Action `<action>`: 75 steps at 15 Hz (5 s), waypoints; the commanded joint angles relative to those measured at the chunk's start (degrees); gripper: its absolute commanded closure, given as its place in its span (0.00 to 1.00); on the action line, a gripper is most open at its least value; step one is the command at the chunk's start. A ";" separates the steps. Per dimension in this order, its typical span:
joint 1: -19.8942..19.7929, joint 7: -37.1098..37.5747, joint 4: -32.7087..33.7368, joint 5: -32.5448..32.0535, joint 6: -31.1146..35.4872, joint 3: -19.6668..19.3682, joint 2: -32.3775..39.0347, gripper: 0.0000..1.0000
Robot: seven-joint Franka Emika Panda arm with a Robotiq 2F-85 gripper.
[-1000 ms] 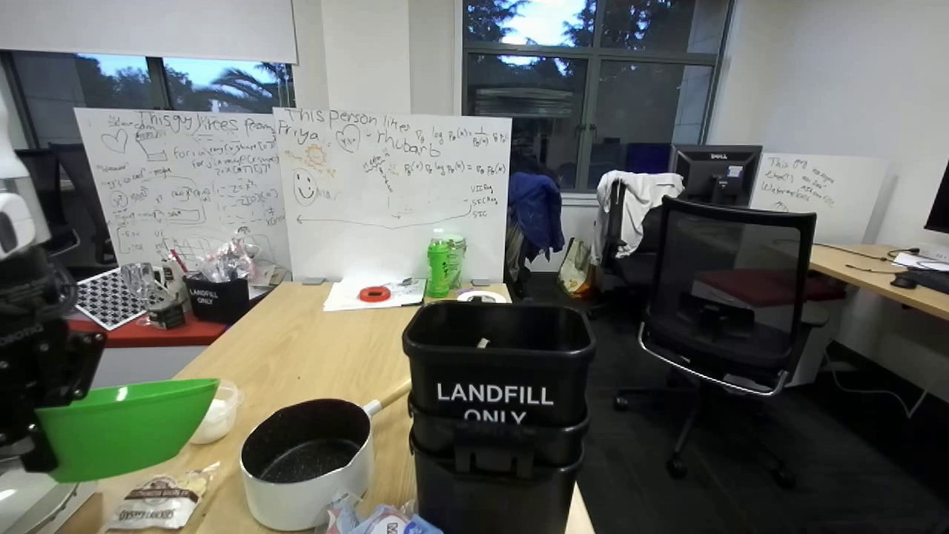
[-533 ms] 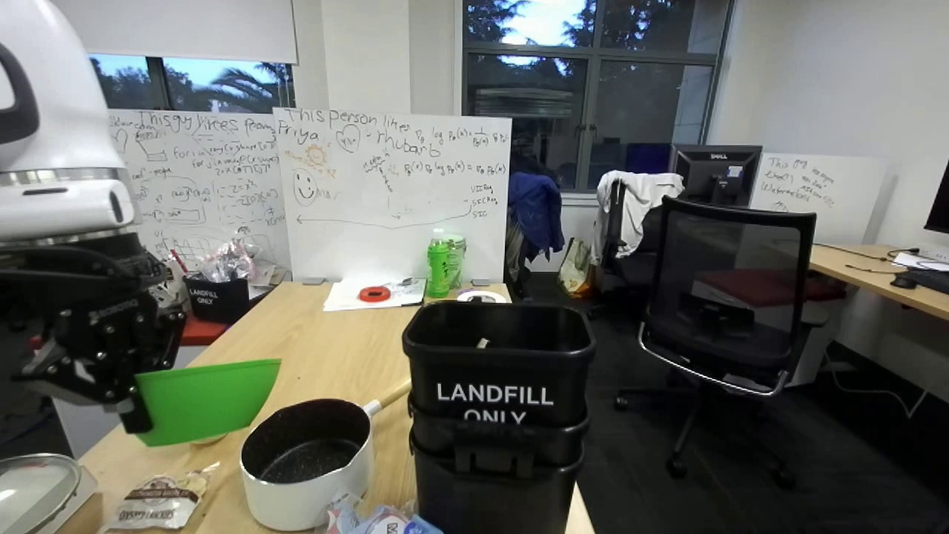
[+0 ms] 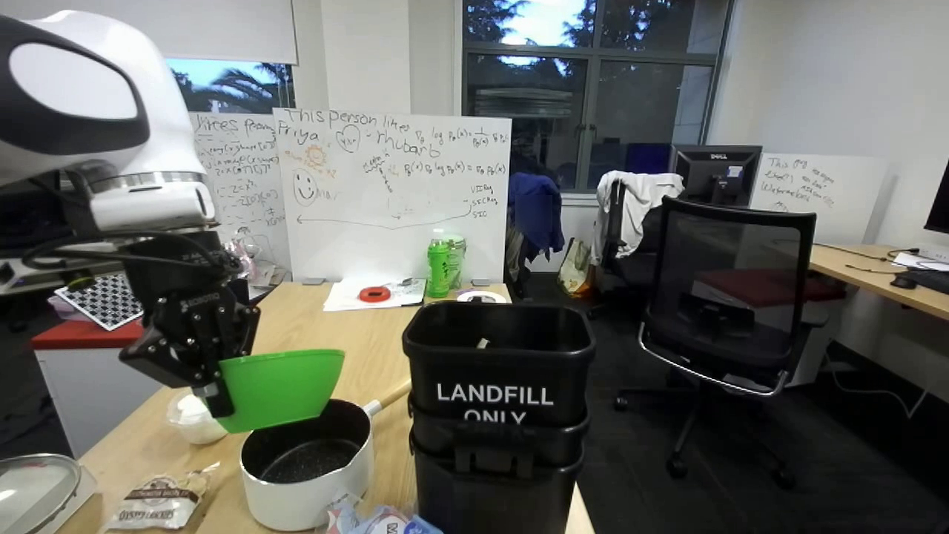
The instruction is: Pour the contents in the green bowl into the white pot
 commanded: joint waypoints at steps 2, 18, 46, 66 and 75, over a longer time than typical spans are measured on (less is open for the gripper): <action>2.59 5.00 4.36 -3.86 -3.17 -2.35 4.59 0.99; 8.17 24.26 10.16 -24.32 -8.82 -3.60 13.00 0.99; 14.20 37.71 14.39 -40.43 -24.43 -0.73 22.97 0.99; 14.77 35.59 15.99 -45.36 -34.53 1.68 26.39 0.99; 14.63 34.79 16.11 -47.81 -36.83 2.34 26.61 0.99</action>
